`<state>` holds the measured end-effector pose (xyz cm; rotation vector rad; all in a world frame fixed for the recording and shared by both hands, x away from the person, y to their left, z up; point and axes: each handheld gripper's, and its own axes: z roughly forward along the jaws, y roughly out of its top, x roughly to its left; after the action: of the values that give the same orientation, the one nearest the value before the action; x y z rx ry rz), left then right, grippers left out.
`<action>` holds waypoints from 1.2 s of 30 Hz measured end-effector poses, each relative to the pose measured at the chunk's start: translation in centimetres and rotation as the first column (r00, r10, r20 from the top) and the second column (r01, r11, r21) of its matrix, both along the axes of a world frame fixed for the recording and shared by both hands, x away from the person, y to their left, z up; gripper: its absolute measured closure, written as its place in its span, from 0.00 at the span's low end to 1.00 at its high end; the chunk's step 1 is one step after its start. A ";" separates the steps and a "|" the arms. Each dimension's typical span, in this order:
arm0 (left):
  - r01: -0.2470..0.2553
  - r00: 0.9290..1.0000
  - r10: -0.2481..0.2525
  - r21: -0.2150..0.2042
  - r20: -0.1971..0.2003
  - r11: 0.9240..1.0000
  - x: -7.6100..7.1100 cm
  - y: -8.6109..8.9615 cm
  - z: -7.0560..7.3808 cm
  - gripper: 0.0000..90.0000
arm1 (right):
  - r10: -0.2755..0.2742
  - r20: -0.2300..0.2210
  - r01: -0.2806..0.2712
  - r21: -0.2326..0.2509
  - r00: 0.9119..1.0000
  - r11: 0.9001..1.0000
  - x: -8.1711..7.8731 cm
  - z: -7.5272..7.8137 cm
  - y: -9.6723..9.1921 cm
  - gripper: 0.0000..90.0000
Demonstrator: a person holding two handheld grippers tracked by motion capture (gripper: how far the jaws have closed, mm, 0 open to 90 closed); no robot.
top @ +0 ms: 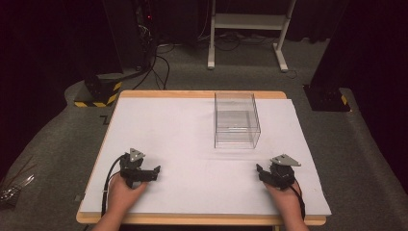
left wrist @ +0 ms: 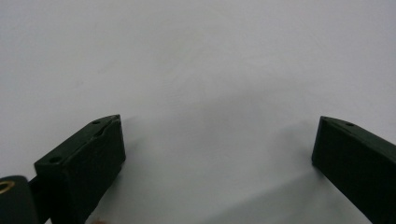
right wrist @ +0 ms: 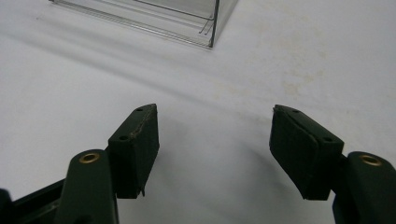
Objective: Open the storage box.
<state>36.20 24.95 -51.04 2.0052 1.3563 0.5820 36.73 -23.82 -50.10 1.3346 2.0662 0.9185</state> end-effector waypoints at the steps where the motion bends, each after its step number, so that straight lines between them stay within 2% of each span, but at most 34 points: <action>1: 0.000 1.000 0.000 0.000 0.000 1.000 0.0 0.0 0.0 0.03 | 0.000 0.000 0.000 0.000 1.000 1.000 0.0 0.0 0.0 0.37; 6: 0.000 1.000 0.000 -0.001 0.000 1.000 0.0 0.0 0.0 0.03 | 0.000 0.009 0.000 0.017 1.000 1.000 -0.1 0.0 -0.2 0.36; 16: 0.000 1.000 0.000 -0.001 0.000 1.000 0.0 0.0 0.0 0.03 | -0.001 -0.003 0.001 0.023 1.000 1.000 0.0 0.0 -0.2 0.38; 36: 0.000 1.000 0.000 -0.001 0.000 1.000 0.0 0.0 0.0 0.03 | 0.008 0.021 -0.009 0.034 1.000 0.999 -0.2 0.1 -0.3 0.42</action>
<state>36.21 24.94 -51.05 2.0038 1.3568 0.5812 36.53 -24.13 -49.99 1.3284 2.0505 0.9713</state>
